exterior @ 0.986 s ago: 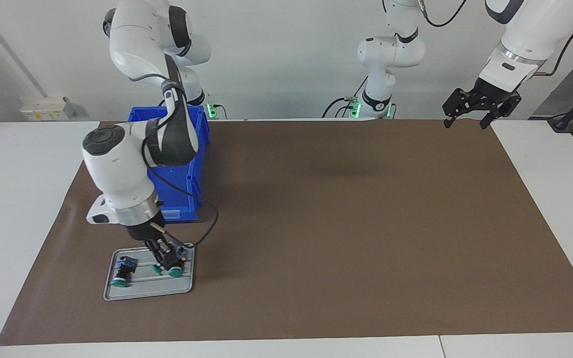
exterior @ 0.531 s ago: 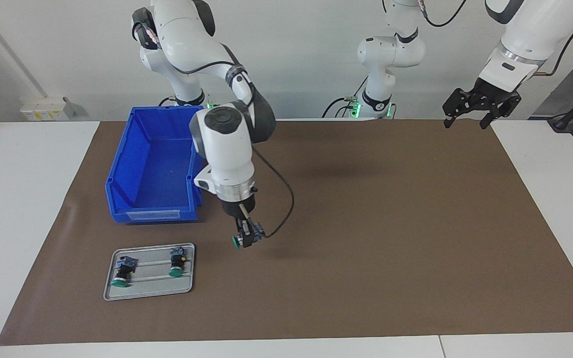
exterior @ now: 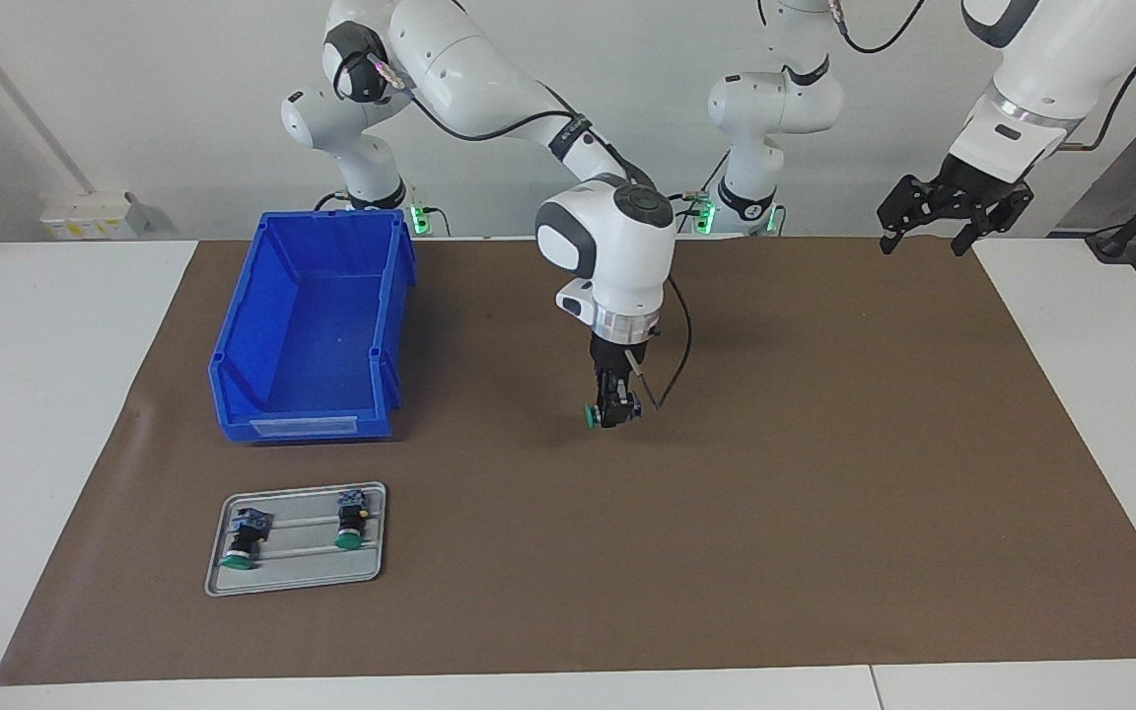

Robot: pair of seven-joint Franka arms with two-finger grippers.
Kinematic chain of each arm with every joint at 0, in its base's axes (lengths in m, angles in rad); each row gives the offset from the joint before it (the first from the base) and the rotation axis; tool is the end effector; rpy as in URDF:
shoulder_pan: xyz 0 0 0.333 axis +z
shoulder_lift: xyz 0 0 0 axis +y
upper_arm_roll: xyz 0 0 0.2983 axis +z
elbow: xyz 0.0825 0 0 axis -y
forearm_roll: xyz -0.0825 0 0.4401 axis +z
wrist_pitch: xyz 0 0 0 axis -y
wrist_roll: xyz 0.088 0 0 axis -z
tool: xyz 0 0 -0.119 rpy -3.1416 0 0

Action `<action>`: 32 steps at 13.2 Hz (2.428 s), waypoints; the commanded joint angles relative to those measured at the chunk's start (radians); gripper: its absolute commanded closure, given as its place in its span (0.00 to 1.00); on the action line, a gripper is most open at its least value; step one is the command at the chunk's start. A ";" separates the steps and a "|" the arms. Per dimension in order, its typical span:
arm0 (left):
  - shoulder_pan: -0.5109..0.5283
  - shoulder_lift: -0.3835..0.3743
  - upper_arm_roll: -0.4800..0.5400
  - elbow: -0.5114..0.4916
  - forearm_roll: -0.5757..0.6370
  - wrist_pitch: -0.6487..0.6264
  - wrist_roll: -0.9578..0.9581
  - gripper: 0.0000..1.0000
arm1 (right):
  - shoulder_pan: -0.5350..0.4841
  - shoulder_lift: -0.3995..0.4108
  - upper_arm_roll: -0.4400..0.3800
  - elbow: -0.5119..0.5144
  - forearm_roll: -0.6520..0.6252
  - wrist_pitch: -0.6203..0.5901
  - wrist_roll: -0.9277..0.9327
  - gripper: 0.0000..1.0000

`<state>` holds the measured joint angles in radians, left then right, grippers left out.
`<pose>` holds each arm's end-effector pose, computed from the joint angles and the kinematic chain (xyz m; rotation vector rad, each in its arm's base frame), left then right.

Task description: Place and press button with both arms

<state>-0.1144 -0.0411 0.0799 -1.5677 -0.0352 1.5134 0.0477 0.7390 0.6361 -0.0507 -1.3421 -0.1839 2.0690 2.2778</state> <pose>0.5922 -0.0239 0.6162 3.1003 -0.1304 -0.0203 0.6045 0.4918 0.3166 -2.2362 2.0779 -0.3099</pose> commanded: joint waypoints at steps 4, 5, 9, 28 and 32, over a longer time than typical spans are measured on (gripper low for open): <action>0.001 -0.029 -0.003 -0.035 0.012 0.013 -0.011 0.00 | 0.054 -0.038 -0.004 -0.149 -0.040 0.011 0.052 1.00; 0.001 -0.029 -0.003 -0.035 0.012 0.013 -0.011 0.00 | 0.062 -0.042 -0.004 -0.161 -0.040 0.019 0.060 1.00; 0.002 -0.029 -0.003 -0.035 0.012 0.013 -0.011 0.00 | 0.062 -0.047 -0.008 -0.181 -0.043 0.040 0.078 0.24; -0.313 -0.046 -0.020 -0.290 0.011 0.407 0.481 0.04 | -0.524 -0.539 -0.001 -0.236 0.162 -0.297 -1.292 0.00; -0.416 0.042 -0.020 -0.336 0.012 0.559 0.612 0.05 | -0.656 -0.550 -0.003 -0.235 0.169 -0.420 -1.854 0.00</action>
<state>-0.4871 -0.0322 0.0411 -1.8824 -0.0352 2.0108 0.5868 0.1350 0.1034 -0.0664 -1.5481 -0.0422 1.6695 0.6635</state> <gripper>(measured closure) 0.035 0.000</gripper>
